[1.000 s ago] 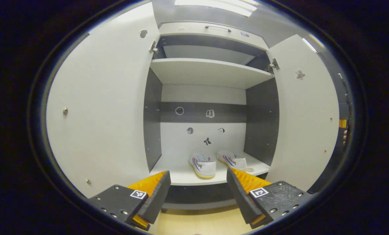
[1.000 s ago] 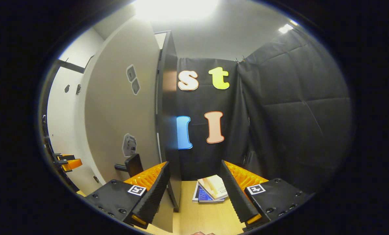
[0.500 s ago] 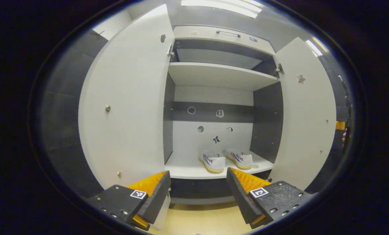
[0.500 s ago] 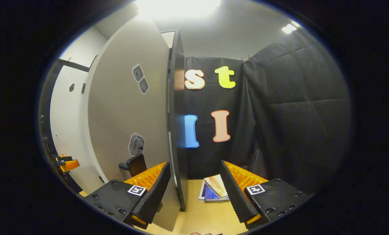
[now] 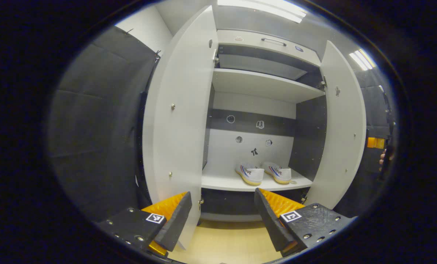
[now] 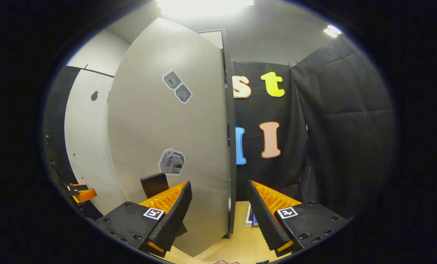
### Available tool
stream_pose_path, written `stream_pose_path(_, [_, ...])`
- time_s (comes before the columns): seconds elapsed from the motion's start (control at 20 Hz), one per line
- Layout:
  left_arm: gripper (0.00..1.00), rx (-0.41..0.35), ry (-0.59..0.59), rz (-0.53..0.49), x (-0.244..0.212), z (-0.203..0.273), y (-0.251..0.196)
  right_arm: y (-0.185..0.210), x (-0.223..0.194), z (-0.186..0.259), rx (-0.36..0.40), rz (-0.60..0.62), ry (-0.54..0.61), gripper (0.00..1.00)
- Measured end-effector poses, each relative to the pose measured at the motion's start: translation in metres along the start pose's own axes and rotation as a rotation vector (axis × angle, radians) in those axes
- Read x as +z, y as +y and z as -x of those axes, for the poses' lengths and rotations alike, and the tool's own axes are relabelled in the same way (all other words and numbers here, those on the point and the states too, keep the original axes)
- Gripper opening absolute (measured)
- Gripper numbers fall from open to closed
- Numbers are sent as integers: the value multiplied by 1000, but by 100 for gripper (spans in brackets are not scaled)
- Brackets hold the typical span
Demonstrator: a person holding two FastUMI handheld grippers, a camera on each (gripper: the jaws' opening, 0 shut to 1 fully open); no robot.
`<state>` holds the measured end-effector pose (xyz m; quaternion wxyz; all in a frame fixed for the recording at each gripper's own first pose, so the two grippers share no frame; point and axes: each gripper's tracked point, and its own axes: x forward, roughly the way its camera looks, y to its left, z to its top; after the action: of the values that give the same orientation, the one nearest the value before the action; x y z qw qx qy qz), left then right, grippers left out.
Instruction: Grab one shoe with the right hand and put it into the shoe cabinet, grab the other shoe with the left hand and put it into the shoe cabinet; then close the right door with the right hand and the left door with the left hand.
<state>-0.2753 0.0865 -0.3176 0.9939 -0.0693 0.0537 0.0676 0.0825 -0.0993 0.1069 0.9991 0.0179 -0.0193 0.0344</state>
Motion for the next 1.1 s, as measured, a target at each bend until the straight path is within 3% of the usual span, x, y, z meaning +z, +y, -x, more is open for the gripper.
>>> stream_pose_path(0.4, [100,71,6,33,-4,49,40,63,0,-23,53,-6,-30,92])
stream_pose_path(0.75, [100,145,-2,38,0,82,106,62,-37,-6,-2,-55,13,96])
stream_pose_path(1.0, [100,170,-49,-4,37,87,160,61,-65,11,-59,-109,42,96])
stream_pose_path(1.05, [100,169,-60,-24,46,84,168,61,-70,15,-73,-114,47,92])
stream_pose_path(1.1, [98,172,-70,-43,55,80,178,61,-73,18,-80,-113,45,96])
